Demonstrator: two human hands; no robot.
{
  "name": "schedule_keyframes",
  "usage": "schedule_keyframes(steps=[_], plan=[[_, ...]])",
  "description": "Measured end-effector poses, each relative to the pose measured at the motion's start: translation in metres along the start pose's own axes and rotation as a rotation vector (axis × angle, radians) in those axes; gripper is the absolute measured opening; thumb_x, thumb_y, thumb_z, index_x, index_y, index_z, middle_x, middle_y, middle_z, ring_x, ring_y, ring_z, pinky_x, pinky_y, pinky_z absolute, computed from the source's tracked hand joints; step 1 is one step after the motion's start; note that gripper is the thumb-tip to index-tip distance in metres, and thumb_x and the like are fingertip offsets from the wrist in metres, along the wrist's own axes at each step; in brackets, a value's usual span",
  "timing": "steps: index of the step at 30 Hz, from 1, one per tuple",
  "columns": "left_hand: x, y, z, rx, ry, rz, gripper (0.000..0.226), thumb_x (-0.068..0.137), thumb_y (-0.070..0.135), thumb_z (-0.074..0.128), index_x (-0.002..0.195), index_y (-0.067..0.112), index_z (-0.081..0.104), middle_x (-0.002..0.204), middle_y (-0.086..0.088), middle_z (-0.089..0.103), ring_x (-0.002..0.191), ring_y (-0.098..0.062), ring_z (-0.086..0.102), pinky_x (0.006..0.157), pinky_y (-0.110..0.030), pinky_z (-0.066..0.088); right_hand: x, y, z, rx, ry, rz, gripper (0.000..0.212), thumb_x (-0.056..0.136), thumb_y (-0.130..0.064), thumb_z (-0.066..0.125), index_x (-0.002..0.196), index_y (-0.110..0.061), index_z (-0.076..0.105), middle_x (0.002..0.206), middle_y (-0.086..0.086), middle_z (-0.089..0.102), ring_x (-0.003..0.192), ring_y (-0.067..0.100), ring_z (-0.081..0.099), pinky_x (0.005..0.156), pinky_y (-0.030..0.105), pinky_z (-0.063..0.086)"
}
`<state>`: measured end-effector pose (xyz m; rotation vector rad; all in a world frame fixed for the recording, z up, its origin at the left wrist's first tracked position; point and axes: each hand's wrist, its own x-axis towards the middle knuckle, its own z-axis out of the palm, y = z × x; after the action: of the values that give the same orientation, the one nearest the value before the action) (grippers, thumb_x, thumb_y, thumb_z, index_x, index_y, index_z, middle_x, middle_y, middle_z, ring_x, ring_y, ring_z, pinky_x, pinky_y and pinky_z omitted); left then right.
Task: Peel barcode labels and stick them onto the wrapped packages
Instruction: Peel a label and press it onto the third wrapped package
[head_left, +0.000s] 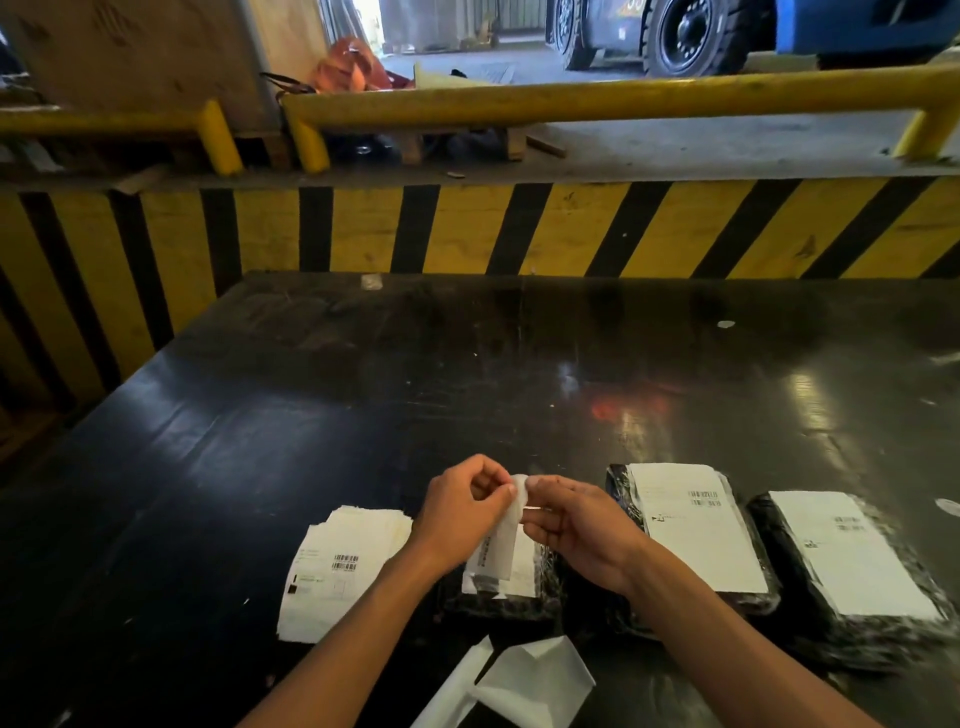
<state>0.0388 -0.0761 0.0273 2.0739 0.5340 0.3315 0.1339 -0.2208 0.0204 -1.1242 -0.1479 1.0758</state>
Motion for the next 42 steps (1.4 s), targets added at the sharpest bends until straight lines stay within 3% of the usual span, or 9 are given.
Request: schedule_keyframes(steps=[8, 15, 19, 24, 30, 36, 39, 42], plan=[[-0.005, 0.002, 0.005, -0.098, 0.031, -0.065, 0.012, 0.088, 0.035, 0.070, 0.093, 0.024, 0.072, 0.085, 0.009, 0.073, 0.081, -0.006, 0.069, 0.073, -0.021, 0.058, 0.003, -0.004, -0.003, -0.027, -0.001, 0.030, 0.027, 0.088, -0.013, 0.066, 0.110, 0.002, 0.070, 0.091, 0.012, 0.071, 0.082, 0.018, 0.068, 0.080, 0.029, 0.055], [-0.007, -0.002, 0.010, -0.094, 0.076, -0.163, 0.007, 0.094, 0.027, 0.063, 0.093, 0.023, 0.068, 0.091, 0.008, 0.071, 0.083, -0.007, 0.067, 0.070, -0.017, 0.055, 0.009, 0.002, -0.006, -0.047, 0.041, 0.065, 0.013, 0.091, -0.010, 0.063, 0.101, -0.003, 0.069, 0.094, 0.015, 0.070, 0.080, 0.020, 0.067, 0.076, 0.031, 0.055], [-0.001, -0.008, 0.012, -0.379, 0.184, -0.369, 0.010, 0.094, 0.021, 0.060, 0.090, 0.017, 0.068, 0.091, -0.005, 0.073, 0.086, -0.019, 0.071, 0.081, -0.038, 0.061, 0.016, 0.008, -0.003, 0.007, 0.228, -0.005, 0.008, 0.095, -0.009, 0.056, 0.087, -0.007, 0.058, 0.075, 0.009, 0.063, 0.066, 0.018, 0.063, 0.063, 0.027, 0.051], [0.004, -0.022, 0.001, -0.530, 0.305, -0.513, 0.010, 0.098, 0.019, 0.055, 0.095, 0.014, 0.063, 0.095, -0.008, 0.072, 0.088, -0.020, 0.069, 0.073, -0.031, 0.057, 0.025, 0.007, -0.011, -0.034, 0.498, -0.064, 0.012, 0.090, -0.002, 0.054, 0.079, -0.004, 0.057, 0.068, 0.011, 0.059, 0.058, 0.018, 0.056, 0.046, 0.023, 0.046], [0.007, -0.032, -0.020, -0.592, 0.397, -0.568, 0.008, 0.098, 0.018, 0.055, 0.094, 0.014, 0.060, 0.100, -0.008, 0.070, 0.094, -0.022, 0.068, 0.073, -0.031, 0.056, 0.034, -0.002, -0.019, -0.141, 0.682, -0.128, 0.029, 0.081, 0.000, 0.050, 0.054, -0.009, 0.052, 0.057, 0.009, 0.048, 0.052, 0.020, 0.043, 0.054, 0.032, 0.037], [0.011, -0.032, -0.047, -0.582, 0.447, -0.569, 0.004, 0.098, 0.022, 0.056, 0.097, 0.018, 0.058, 0.099, -0.007, 0.067, 0.089, -0.020, 0.066, 0.070, -0.034, 0.059, 0.042, -0.016, -0.028, -0.170, 0.856, -0.195, 0.036, 0.087, -0.010, 0.047, 0.056, -0.018, 0.032, 0.062, 0.004, 0.027, 0.065, 0.021, 0.029, 0.056, 0.036, 0.022], [0.012, -0.028, -0.056, -0.616, 0.461, -0.558, 0.013, 0.097, 0.023, 0.057, 0.107, 0.015, 0.058, 0.101, -0.008, 0.067, 0.093, -0.023, 0.066, 0.081, -0.039, 0.059, 0.047, -0.023, -0.032, -0.130, 0.902, -0.211, 0.036, 0.090, -0.012, 0.047, 0.058, -0.018, 0.031, 0.063, 0.002, 0.025, 0.063, 0.020, 0.026, 0.056, 0.036, 0.023], [0.013, -0.026, -0.066, -0.667, 0.494, -0.551, 0.018, 0.097, 0.023, 0.057, 0.112, 0.013, 0.056, 0.102, -0.008, 0.067, 0.092, -0.023, 0.066, 0.080, -0.040, 0.059, 0.049, -0.032, -0.037, -0.063, 0.948, -0.231, 0.033, 0.088, -0.012, 0.048, 0.058, -0.018, 0.034, 0.061, 0.000, 0.029, 0.058, 0.018, 0.027, 0.052, 0.034, 0.024]])
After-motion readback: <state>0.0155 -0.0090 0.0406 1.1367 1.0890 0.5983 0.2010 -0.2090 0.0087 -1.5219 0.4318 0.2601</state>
